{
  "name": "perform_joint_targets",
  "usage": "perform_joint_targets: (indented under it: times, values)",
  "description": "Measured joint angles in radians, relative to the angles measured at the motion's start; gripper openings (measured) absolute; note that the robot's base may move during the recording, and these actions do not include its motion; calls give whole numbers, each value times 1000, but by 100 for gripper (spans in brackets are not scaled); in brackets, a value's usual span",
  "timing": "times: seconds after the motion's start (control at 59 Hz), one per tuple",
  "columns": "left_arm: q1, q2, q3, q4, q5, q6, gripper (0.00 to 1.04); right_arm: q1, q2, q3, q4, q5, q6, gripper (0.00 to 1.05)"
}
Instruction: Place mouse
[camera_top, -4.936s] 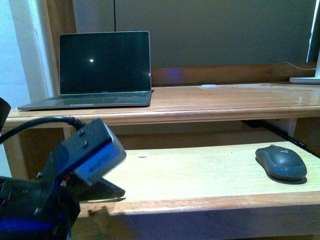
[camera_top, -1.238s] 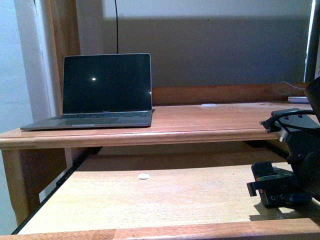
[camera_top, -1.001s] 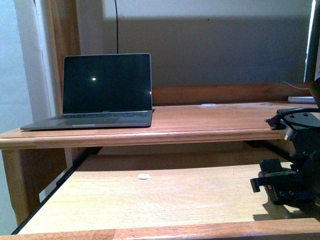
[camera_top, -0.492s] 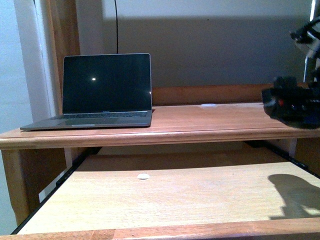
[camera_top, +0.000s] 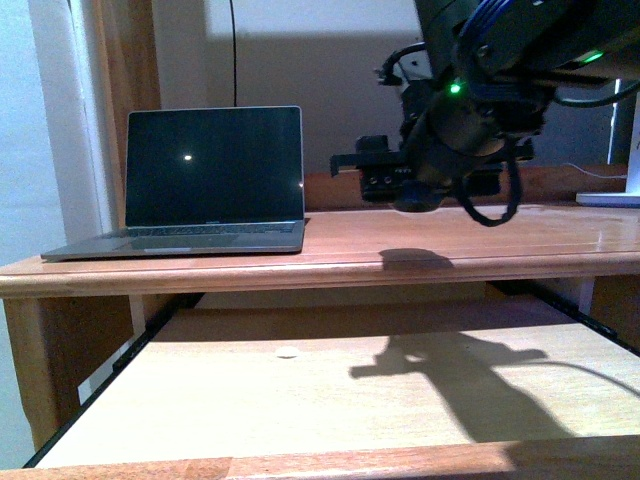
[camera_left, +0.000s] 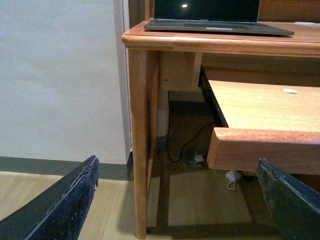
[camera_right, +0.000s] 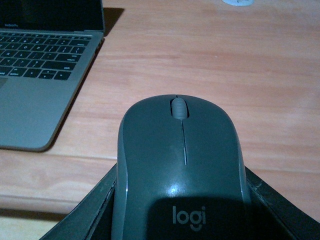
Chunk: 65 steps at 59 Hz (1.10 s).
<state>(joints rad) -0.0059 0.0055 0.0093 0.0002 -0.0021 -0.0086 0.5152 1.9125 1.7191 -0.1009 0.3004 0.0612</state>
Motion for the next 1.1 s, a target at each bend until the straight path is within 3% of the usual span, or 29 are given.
perform_joint_targets:
  times: [0.628, 0.916, 1.103]
  values:
    - [0, 0, 0, 0, 0, 0, 97, -1, 457, 588, -205, 122, -80, 55]
    - [0, 0, 0, 0, 0, 0, 97, -4, 458, 584, -169, 112, -41, 99]
    - [0, 0, 0, 0, 0, 0, 97, -39, 323, 357, 29, 18, 6, 97]
